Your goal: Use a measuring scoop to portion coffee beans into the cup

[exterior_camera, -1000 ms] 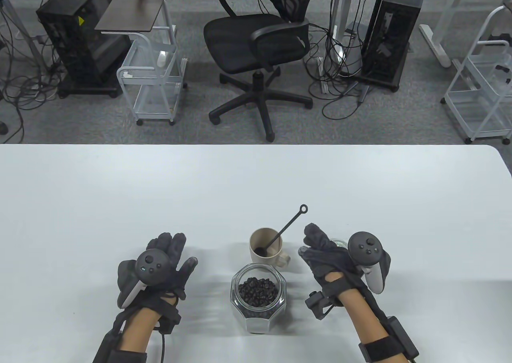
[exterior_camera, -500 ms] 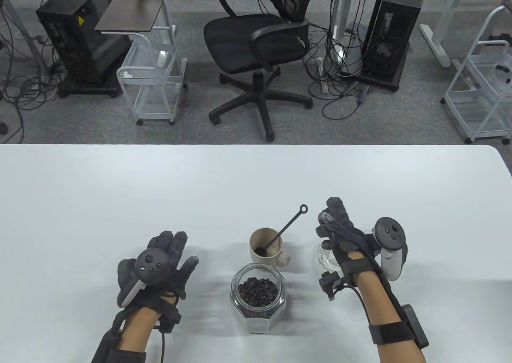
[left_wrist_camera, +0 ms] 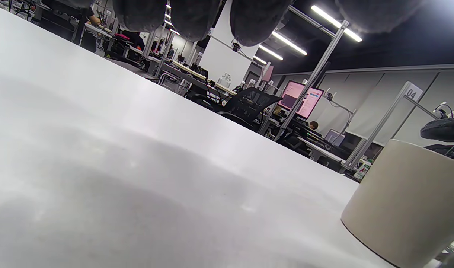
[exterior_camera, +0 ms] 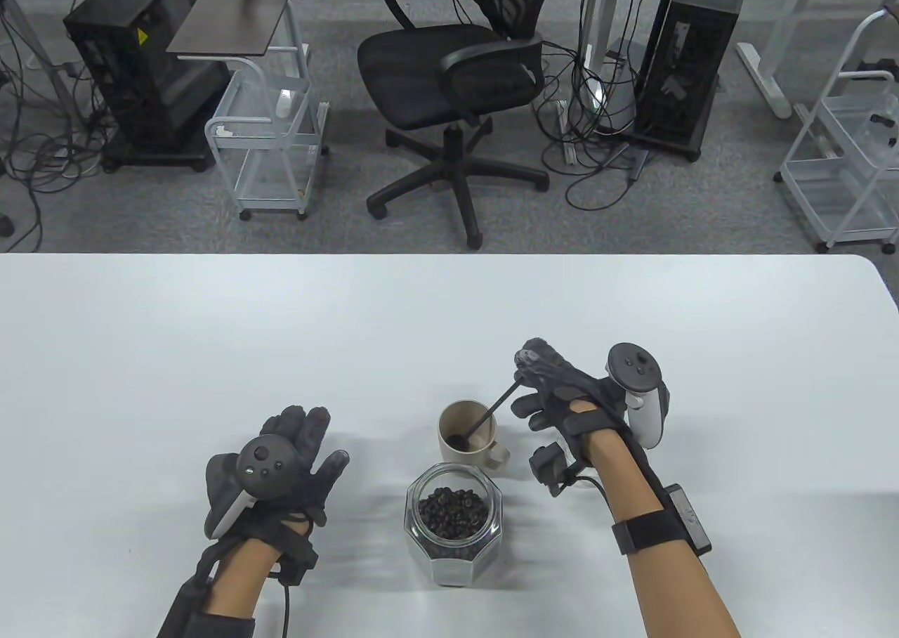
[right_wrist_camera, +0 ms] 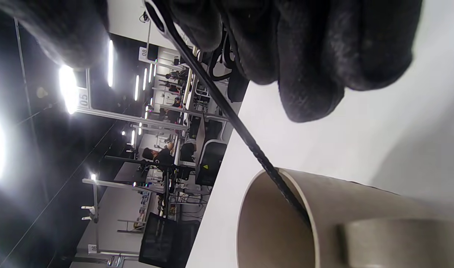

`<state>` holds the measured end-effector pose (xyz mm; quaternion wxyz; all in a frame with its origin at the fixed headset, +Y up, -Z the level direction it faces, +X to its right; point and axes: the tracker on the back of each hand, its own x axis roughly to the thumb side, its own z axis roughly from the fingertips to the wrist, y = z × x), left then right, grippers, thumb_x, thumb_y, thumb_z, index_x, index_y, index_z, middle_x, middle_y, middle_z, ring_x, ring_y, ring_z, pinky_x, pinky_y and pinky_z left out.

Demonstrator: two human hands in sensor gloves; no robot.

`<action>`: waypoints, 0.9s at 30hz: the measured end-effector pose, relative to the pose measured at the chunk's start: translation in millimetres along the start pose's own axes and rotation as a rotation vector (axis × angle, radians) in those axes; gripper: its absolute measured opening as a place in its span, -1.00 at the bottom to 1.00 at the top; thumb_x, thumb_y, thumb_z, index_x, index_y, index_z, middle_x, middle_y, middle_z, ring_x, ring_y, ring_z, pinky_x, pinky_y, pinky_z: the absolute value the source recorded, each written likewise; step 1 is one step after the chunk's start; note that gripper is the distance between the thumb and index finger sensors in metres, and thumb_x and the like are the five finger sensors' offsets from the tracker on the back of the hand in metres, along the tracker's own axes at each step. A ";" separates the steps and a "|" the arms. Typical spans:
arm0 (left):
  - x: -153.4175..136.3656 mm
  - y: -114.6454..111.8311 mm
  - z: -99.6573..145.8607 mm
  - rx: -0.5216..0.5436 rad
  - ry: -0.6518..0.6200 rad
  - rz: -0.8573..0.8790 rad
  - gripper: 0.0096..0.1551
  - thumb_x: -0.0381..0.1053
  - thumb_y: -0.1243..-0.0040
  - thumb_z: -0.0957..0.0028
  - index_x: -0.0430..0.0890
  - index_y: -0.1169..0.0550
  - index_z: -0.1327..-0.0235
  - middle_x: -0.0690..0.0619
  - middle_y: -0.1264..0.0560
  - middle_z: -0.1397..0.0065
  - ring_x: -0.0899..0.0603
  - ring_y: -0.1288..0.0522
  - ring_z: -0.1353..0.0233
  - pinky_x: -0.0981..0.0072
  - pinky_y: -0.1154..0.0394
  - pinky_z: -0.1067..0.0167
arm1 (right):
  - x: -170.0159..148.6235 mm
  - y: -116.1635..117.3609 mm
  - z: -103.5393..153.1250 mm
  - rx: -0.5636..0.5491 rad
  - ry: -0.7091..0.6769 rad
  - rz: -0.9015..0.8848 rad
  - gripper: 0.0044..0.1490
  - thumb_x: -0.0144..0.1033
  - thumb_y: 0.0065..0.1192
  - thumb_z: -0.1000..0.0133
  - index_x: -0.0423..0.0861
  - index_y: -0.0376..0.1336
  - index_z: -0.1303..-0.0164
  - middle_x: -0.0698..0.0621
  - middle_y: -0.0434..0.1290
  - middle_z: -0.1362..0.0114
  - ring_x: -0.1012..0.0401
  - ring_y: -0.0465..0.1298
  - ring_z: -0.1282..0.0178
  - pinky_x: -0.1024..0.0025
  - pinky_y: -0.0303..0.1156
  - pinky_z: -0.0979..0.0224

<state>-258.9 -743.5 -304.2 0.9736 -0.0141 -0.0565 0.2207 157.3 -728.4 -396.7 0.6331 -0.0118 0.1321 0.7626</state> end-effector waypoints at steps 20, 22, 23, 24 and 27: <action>0.6 0.3 0.7 0.000 0.006 0.001 -0.02 0.46 0.12 0.04 -0.02 -0.20 -0.62 -0.25 -0.07 -0.72 -0.58 -0.06 -0.66 -0.62 -0.02 -0.38 | 29.7 -21.7 25.9 -0.107 -0.089 -0.103 -0.35 -0.08 0.21 -0.18 -0.20 0.30 -0.37 -0.31 0.51 -0.26 -0.29 0.67 -0.08 -0.09 0.56 0.03; 0.5 0.4 1.0 0.001 0.006 0.001 -0.01 0.46 0.12 0.04 -0.02 -0.21 -0.62 -0.25 -0.08 -0.72 -0.59 -0.06 -0.66 -0.62 -0.02 -0.38 | 31.7 -31.1 32.6 -0.128 -0.111 -0.139 -0.35 -0.08 0.21 -0.17 -0.20 0.31 -0.37 -0.32 0.52 -0.26 -0.28 0.67 -0.08 -0.09 0.57 0.03; 0.4 0.4 1.1 0.003 0.007 0.002 -0.02 0.46 0.12 0.04 -0.02 -0.21 -0.62 -0.25 -0.08 -0.72 -0.58 -0.06 -0.66 -0.62 -0.02 -0.38 | 31.4 -36.5 36.6 -0.140 -0.123 -0.174 -0.35 -0.08 0.20 -0.17 -0.20 0.31 -0.37 -0.31 0.52 -0.26 -0.28 0.68 -0.08 -0.09 0.57 0.03; 0.4 0.4 1.2 0.003 0.008 0.002 -0.02 0.46 0.12 0.04 -0.02 -0.21 -0.61 -0.25 -0.08 -0.72 -0.58 -0.06 -0.66 -0.62 -0.02 -0.38 | 30.7 -40.4 39.5 -0.148 -0.130 -0.206 -0.35 -0.08 0.20 -0.17 -0.20 0.31 -0.37 -0.31 0.52 -0.26 -0.28 0.68 -0.09 -0.09 0.57 0.02; 0.4 0.6 1.6 0.006 0.009 0.001 -0.02 0.46 0.12 0.04 -0.02 -0.21 -0.62 -0.25 -0.08 -0.72 -0.59 -0.06 -0.66 -0.62 -0.02 -0.38 | 21.6 -53.3 49.4 -0.189 -0.161 -0.329 -0.35 -0.08 0.20 -0.17 -0.20 0.30 -0.37 -0.31 0.52 -0.26 -0.28 0.68 -0.10 -0.09 0.58 0.01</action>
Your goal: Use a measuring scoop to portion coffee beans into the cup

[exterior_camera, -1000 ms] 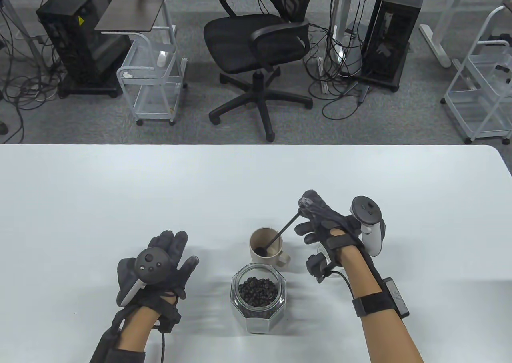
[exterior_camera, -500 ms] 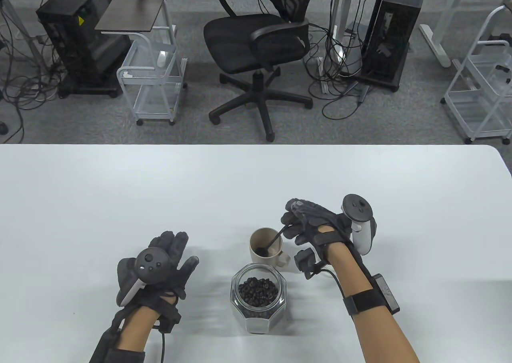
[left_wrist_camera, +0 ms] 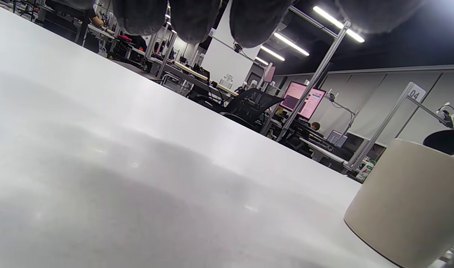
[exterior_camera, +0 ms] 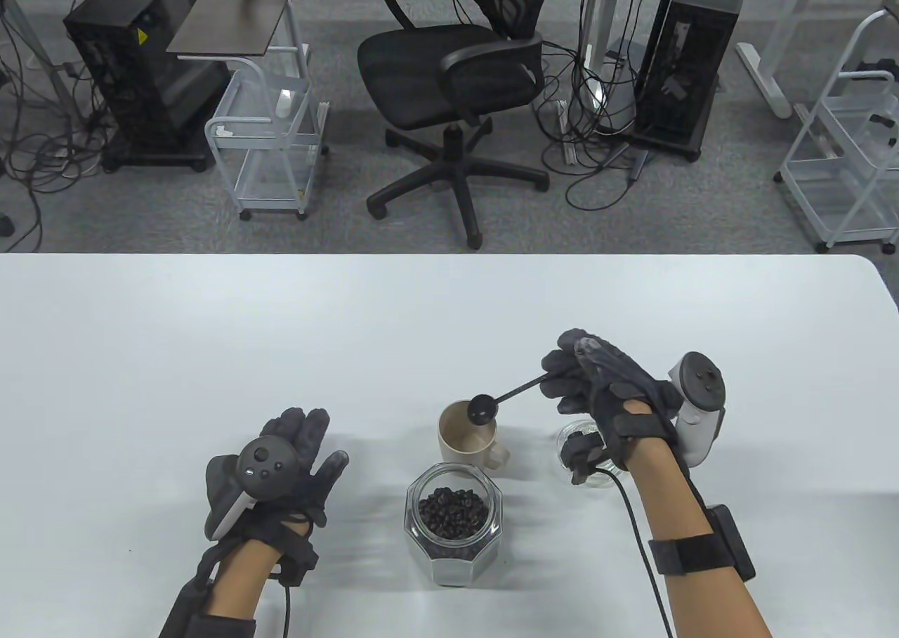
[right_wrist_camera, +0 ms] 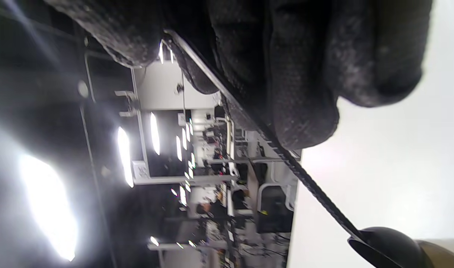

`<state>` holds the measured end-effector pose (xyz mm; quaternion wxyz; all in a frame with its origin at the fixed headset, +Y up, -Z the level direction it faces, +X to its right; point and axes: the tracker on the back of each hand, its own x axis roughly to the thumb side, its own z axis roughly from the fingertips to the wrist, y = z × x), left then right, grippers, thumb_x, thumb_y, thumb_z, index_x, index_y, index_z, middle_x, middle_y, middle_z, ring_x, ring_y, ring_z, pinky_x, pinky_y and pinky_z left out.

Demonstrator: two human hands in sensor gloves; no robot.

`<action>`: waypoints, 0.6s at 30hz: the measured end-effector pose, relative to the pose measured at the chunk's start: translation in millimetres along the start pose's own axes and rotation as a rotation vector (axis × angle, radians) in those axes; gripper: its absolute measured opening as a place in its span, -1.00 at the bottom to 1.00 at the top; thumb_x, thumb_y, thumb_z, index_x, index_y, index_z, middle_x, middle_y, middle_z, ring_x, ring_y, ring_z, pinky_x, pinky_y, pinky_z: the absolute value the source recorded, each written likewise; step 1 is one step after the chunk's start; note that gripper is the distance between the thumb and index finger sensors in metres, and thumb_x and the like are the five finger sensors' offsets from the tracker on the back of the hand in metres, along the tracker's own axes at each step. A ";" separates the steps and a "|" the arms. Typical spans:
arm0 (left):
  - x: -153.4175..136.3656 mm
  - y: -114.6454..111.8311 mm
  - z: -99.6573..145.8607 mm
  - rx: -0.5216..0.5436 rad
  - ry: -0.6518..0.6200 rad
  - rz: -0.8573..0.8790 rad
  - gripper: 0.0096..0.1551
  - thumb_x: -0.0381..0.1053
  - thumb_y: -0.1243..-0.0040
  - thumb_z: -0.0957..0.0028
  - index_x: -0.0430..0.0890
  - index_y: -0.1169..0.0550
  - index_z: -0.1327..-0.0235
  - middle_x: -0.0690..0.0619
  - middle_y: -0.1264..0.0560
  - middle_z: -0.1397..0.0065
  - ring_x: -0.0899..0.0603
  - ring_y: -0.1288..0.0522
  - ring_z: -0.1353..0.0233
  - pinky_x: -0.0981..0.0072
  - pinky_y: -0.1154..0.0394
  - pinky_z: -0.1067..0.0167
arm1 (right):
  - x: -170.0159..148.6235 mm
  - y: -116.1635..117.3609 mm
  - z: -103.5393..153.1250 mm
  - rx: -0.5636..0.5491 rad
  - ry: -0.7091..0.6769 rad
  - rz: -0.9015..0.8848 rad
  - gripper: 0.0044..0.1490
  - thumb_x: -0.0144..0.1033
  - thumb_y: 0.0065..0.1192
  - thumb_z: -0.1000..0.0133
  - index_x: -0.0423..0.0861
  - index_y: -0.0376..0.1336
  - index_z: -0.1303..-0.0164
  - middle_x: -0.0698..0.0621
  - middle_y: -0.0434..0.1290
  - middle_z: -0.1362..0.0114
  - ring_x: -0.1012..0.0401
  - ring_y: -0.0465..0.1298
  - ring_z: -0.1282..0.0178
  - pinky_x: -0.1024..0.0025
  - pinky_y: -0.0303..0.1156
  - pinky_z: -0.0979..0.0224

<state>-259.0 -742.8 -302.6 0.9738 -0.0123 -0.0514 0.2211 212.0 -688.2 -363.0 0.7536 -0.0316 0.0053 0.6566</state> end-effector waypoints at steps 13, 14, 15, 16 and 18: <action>4.7 0.7 3.4 0.033 -0.034 0.025 -0.02 0.46 0.12 0.04 -0.03 -0.22 -0.61 -0.26 -0.12 -0.70 -0.58 -0.13 -0.65 -0.60 -0.07 -0.37 | -63.0 -49.9 27.9 -0.097 0.022 -0.527 -0.35 -0.09 0.17 -0.21 -0.22 0.27 -0.39 -0.32 0.49 -0.28 -0.26 0.67 -0.17 -0.08 0.60 -0.03; 7.7 1.1 4.2 0.041 -0.049 0.029 -0.02 0.45 0.12 0.04 -0.04 -0.22 -0.61 -0.26 -0.12 -0.70 -0.58 -0.14 -0.65 -0.60 -0.07 -0.37 | -62.9 -51.2 28.8 -0.081 0.009 -0.540 -0.35 -0.08 0.17 -0.22 -0.22 0.27 -0.40 -0.31 0.49 -0.29 -0.26 0.67 -0.17 -0.08 0.60 -0.03; 10.0 1.5 5.1 0.046 -0.062 0.029 -0.02 0.45 0.12 0.04 -0.04 -0.22 -0.61 -0.26 -0.13 -0.70 -0.58 -0.13 -0.65 -0.60 -0.07 -0.38 | -62.9 -51.7 29.6 -0.075 0.002 -0.553 -0.35 -0.08 0.17 -0.22 -0.22 0.26 -0.40 -0.32 0.48 -0.29 -0.26 0.66 -0.18 -0.08 0.59 -0.04; 14.8 2.6 7.2 0.062 -0.088 0.033 -0.02 0.46 0.13 0.04 -0.03 -0.21 -0.61 -0.26 -0.13 -0.70 -0.58 -0.12 -0.65 -0.60 -0.06 -0.38 | -63.3 -52.2 31.3 -0.081 -0.006 -0.572 -0.35 -0.08 0.17 -0.22 -0.22 0.26 -0.40 -0.32 0.49 -0.29 -0.26 0.66 -0.18 -0.08 0.59 -0.04; 23.2 4.7 11.3 0.087 -0.142 0.062 -0.02 0.46 0.13 0.04 -0.03 -0.21 -0.61 -0.25 -0.13 -0.71 -0.58 -0.11 -0.66 -0.61 -0.05 -0.38 | -63.5 -52.5 33.5 -0.091 -0.015 -0.588 -0.35 -0.09 0.17 -0.22 -0.22 0.26 -0.40 -0.32 0.49 -0.29 -0.26 0.66 -0.17 -0.08 0.59 -0.04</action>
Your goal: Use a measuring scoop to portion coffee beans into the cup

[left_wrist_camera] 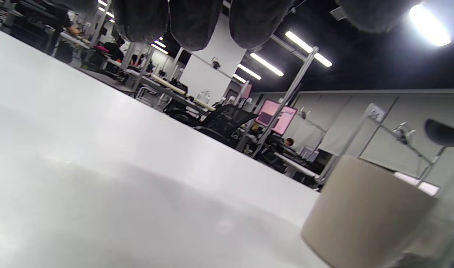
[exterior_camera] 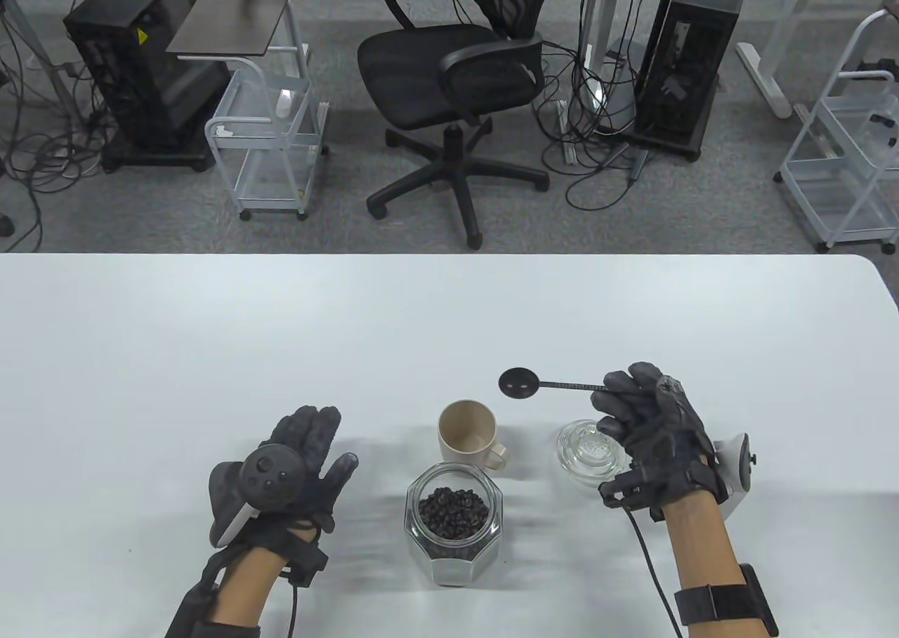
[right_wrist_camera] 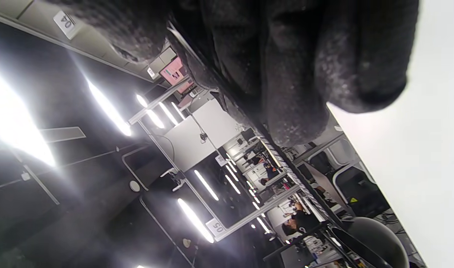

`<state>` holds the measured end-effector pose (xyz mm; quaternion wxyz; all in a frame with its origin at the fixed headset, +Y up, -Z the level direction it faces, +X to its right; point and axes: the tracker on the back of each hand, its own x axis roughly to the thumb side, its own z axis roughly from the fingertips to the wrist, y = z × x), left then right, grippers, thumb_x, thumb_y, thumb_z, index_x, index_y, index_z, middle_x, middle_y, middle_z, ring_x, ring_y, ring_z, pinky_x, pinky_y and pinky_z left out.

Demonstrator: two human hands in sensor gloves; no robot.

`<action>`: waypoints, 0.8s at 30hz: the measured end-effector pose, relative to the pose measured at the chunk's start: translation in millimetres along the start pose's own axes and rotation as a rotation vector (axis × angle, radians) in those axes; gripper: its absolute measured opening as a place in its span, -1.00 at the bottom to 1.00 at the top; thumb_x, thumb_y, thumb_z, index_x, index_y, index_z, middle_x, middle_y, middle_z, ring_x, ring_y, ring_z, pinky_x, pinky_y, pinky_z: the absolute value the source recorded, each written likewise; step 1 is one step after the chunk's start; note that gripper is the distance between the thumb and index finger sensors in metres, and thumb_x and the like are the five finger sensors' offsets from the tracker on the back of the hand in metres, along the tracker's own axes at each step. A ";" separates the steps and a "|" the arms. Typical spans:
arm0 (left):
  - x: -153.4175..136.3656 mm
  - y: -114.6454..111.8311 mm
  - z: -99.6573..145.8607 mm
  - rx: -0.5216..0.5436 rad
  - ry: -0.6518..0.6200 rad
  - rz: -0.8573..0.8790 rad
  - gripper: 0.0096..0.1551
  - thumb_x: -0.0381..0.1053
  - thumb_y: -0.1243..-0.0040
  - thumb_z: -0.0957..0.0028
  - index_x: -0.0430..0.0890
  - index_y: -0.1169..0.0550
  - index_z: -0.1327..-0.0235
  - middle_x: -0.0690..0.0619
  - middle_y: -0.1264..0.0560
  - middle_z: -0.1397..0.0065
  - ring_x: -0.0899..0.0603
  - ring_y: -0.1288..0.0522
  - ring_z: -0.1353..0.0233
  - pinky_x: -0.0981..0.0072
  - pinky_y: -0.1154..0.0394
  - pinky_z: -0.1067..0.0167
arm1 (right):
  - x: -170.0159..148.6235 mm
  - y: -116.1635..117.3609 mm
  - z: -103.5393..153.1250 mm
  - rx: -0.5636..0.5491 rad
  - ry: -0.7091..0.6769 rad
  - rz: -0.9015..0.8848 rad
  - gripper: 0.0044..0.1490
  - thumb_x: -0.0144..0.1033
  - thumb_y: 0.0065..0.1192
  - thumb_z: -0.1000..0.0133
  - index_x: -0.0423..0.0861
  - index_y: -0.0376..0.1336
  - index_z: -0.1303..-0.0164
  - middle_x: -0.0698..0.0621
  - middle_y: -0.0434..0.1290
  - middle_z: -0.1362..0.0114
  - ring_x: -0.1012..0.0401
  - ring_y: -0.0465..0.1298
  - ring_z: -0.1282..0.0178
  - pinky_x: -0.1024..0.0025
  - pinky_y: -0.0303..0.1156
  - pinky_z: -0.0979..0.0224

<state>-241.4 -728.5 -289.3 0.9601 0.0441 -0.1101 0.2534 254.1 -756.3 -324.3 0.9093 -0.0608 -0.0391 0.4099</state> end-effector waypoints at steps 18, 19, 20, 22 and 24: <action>93.0 -27.5 25.8 -0.021 -0.411 0.148 0.05 0.52 0.14 0.07 -0.02 -0.11 -0.63 -0.23 -0.11 -0.72 -0.54 -0.19 -0.64 -0.56 -0.11 -0.39 | 5.2 3.4 5.2 0.021 -0.007 -0.014 -0.36 -0.06 0.15 -0.23 -0.19 0.26 -0.41 -0.30 0.49 -0.30 -0.24 0.66 -0.18 -0.06 0.59 -0.05; 94.3 -29.8 25.5 -0.028 -0.411 0.145 0.05 0.52 0.14 0.07 -0.02 -0.12 -0.63 -0.23 -0.11 -0.71 -0.54 -0.20 -0.64 -0.56 -0.12 -0.39 | 4.9 2.7 4.7 0.023 -0.007 -0.013 -0.35 -0.06 0.15 -0.23 -0.20 0.26 -0.41 -0.30 0.49 -0.30 -0.24 0.67 -0.18 -0.07 0.59 -0.05; 94.9 -31.5 25.2 -0.040 -0.412 0.134 0.06 0.52 0.14 0.07 -0.03 -0.11 -0.63 -0.24 -0.11 -0.71 -0.54 -0.20 -0.64 -0.55 -0.12 -0.39 | 4.9 2.9 4.6 0.026 -0.006 -0.013 -0.35 -0.06 0.15 -0.23 -0.19 0.26 -0.41 -0.30 0.49 -0.30 -0.24 0.66 -0.18 -0.06 0.59 -0.05; 95.1 -34.4 24.3 -0.055 -0.401 0.102 0.09 0.53 0.16 0.08 -0.06 -0.09 -0.63 -0.25 -0.12 -0.71 -0.54 -0.21 -0.64 -0.52 -0.14 -0.40 | 4.5 2.9 4.7 0.026 -0.003 -0.014 -0.35 -0.06 0.15 -0.23 -0.20 0.26 -0.41 -0.30 0.49 -0.30 -0.25 0.66 -0.18 -0.06 0.59 -0.05; 93.6 -39.9 23.2 -0.099 -0.390 0.074 0.12 0.54 0.16 0.09 -0.10 -0.08 -0.63 -0.26 -0.14 -0.70 -0.54 -0.22 -0.63 -0.52 -0.14 -0.40 | 4.1 3.4 5.1 0.025 -0.001 -0.008 -0.36 -0.06 0.15 -0.23 -0.20 0.26 -0.41 -0.30 0.49 -0.30 -0.25 0.66 -0.17 -0.07 0.59 -0.05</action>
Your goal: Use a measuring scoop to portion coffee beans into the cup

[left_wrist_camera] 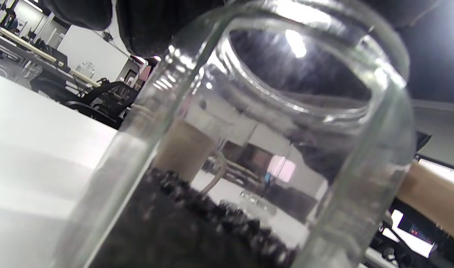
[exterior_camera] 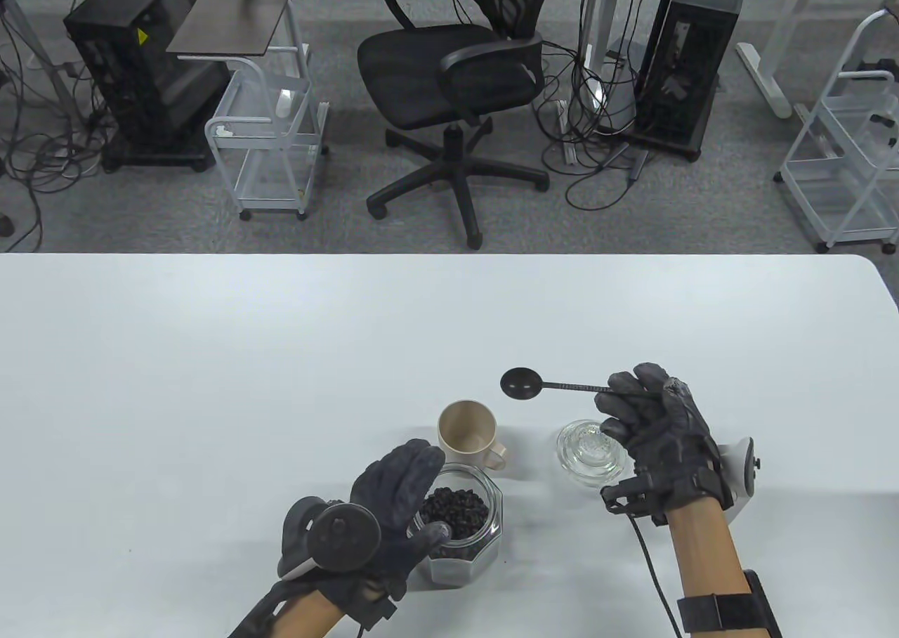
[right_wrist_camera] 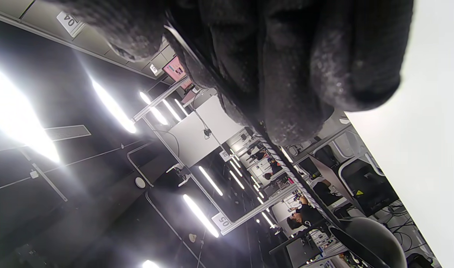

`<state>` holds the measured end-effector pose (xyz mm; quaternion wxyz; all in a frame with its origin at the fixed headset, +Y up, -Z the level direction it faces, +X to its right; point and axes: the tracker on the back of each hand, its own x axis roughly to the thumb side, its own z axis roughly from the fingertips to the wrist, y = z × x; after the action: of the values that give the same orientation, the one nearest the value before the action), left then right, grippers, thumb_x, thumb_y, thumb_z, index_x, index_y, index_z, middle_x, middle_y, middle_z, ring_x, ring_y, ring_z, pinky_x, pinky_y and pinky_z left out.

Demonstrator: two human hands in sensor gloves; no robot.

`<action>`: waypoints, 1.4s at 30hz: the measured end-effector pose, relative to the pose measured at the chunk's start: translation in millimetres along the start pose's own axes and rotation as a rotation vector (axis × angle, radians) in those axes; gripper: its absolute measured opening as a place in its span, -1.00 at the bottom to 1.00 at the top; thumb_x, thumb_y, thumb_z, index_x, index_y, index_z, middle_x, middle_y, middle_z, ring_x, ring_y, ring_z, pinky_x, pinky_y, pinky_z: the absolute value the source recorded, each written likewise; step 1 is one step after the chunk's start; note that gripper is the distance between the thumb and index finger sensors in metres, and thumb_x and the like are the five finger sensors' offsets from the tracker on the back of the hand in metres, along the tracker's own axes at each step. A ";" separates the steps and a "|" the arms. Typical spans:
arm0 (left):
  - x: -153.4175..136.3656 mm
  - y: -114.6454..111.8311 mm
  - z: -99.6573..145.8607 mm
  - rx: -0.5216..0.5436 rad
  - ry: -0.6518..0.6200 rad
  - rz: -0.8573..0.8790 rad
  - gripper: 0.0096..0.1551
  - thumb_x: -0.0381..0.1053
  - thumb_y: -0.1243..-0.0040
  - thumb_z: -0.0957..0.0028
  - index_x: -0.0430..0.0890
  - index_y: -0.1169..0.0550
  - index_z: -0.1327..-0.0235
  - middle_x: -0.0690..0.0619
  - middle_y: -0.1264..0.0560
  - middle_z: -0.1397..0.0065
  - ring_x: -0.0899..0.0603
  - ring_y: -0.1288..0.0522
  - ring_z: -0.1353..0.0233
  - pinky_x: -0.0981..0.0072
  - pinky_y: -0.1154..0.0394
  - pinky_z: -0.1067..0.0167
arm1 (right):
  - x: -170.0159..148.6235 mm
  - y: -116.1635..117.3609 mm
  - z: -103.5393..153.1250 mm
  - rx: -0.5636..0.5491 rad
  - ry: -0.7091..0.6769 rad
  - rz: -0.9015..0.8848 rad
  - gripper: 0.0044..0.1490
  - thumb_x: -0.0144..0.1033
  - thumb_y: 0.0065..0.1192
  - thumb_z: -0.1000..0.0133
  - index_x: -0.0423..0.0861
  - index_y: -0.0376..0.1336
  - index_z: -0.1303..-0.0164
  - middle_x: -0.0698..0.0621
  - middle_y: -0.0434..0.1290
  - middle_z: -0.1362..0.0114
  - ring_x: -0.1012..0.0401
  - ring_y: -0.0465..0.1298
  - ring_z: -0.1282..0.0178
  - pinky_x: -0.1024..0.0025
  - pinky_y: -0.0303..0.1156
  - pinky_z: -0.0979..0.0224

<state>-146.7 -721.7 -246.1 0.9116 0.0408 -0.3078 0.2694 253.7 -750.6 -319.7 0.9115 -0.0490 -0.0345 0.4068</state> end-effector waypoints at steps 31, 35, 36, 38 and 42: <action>-2.0 -2.2 1.0 -0.017 0.027 0.075 0.14 0.55 0.17 0.10 -0.14 -0.11 -0.61 -0.27 -0.21 -0.67 -0.54 -0.33 -0.56 -0.49 -0.20 -0.37 | 22.3 119.9 50.2 0.547 -0.396 0.624 -0.39 -0.06 0.21 -0.18 -0.24 0.38 -0.24 -0.26 0.63 -0.07 -0.20 0.74 0.11 0.00 0.59 0.12; -1.9 -2.1 0.9 -0.018 0.027 0.074 0.14 0.55 0.17 0.10 -0.14 -0.10 -0.61 -0.28 -0.21 -0.67 -0.54 -0.33 -0.56 -0.49 -0.20 -0.38 | 17.2 136.3 61.6 0.627 -0.459 0.764 -0.39 -0.09 0.24 -0.16 -0.26 0.39 -0.23 -0.29 0.62 -0.07 -0.24 0.73 0.11 -0.04 0.57 0.12; -1.9 -2.0 0.9 -0.019 0.027 0.074 0.14 0.55 0.17 0.10 -0.14 -0.10 -0.61 -0.28 -0.21 -0.67 -0.54 -0.33 -0.56 -0.49 -0.20 -0.38 | 16.3 139.1 64.1 0.634 -0.475 0.803 -0.39 -0.09 0.24 -0.16 -0.25 0.39 -0.24 -0.29 0.62 -0.07 -0.24 0.72 0.11 -0.04 0.57 0.11; -1.9 -1.9 1.0 -0.021 0.030 0.074 0.14 0.55 0.17 0.10 -0.13 -0.10 -0.62 -0.28 -0.20 -0.67 -0.54 -0.33 -0.56 -0.49 -0.20 -0.38 | 14.4 144.8 71.3 0.628 -0.520 0.869 -0.39 -0.10 0.24 -0.16 -0.25 0.39 -0.24 -0.29 0.62 -0.08 -0.25 0.72 0.10 -0.05 0.56 0.11; -1.9 -1.9 1.2 -0.020 0.032 0.075 0.14 0.55 0.17 0.10 -0.13 -0.10 -0.62 -0.28 -0.21 -0.67 -0.54 -0.33 -0.56 -0.50 -0.21 -0.37 | 9.3 154.8 80.0 0.654 -0.543 0.940 -0.40 -0.11 0.24 -0.15 -0.24 0.39 -0.25 -0.30 0.61 -0.10 -0.26 0.71 0.07 -0.07 0.55 0.09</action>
<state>-147.6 -724.5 -246.1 0.9059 0.0157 -0.2974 0.3010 137.3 -636.0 -258.2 0.5622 0.3272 -0.1131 0.7511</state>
